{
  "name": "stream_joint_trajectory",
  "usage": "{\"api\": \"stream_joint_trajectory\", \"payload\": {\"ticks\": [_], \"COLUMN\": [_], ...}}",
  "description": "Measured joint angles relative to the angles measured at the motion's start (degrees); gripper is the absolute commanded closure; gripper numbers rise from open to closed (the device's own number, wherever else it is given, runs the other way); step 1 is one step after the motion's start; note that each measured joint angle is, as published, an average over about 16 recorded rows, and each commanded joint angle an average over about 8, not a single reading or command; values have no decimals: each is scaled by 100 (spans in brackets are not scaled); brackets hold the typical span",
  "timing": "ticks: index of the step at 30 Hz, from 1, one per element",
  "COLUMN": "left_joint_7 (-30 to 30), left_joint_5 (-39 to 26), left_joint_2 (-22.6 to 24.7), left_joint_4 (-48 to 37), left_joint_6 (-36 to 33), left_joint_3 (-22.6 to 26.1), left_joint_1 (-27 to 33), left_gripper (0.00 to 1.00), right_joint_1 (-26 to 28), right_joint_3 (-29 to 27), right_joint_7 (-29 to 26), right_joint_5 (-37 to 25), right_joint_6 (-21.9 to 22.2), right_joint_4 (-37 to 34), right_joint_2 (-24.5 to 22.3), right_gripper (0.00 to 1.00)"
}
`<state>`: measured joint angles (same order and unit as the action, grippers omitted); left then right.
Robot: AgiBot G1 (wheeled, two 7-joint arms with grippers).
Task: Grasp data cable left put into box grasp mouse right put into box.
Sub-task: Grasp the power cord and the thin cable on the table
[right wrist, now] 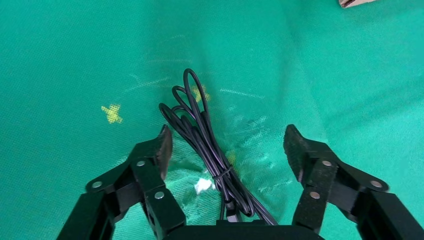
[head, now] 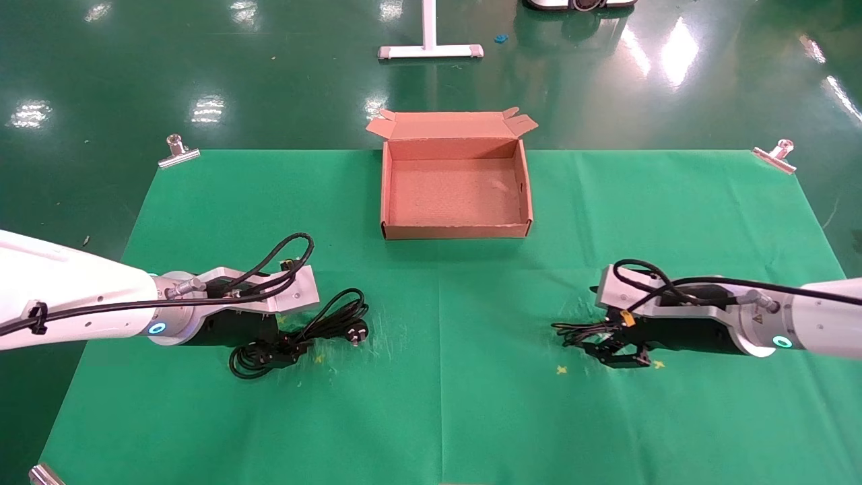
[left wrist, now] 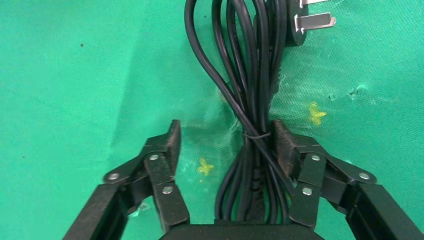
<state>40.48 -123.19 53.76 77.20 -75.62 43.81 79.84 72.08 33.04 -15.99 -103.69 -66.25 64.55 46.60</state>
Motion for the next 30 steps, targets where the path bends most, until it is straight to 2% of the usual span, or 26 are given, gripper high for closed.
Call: {"api": "stream_joint_trajectory", "payload": {"ticks": [20, 30], "left_joint_7": [-25, -251], "left_joint_5": [34, 486], "left_joint_2": [6, 11], "left_joint_4": [-33, -76], "left_joint_6": [0, -114], "left_joint_3": [-9, -165], "left_joint_1": [15, 266], "left_gripper": [100, 100], "right_joint_1": [-6, 100], "right_joint_3": [-5, -88], "right_joint_7": [6, -48], "right_joint_5": [7, 78], "right_joint_6": [-6, 30], "right_joint_4": [13, 42], "right_joint_2": [-8, -23], "right_gripper": [100, 100]}}
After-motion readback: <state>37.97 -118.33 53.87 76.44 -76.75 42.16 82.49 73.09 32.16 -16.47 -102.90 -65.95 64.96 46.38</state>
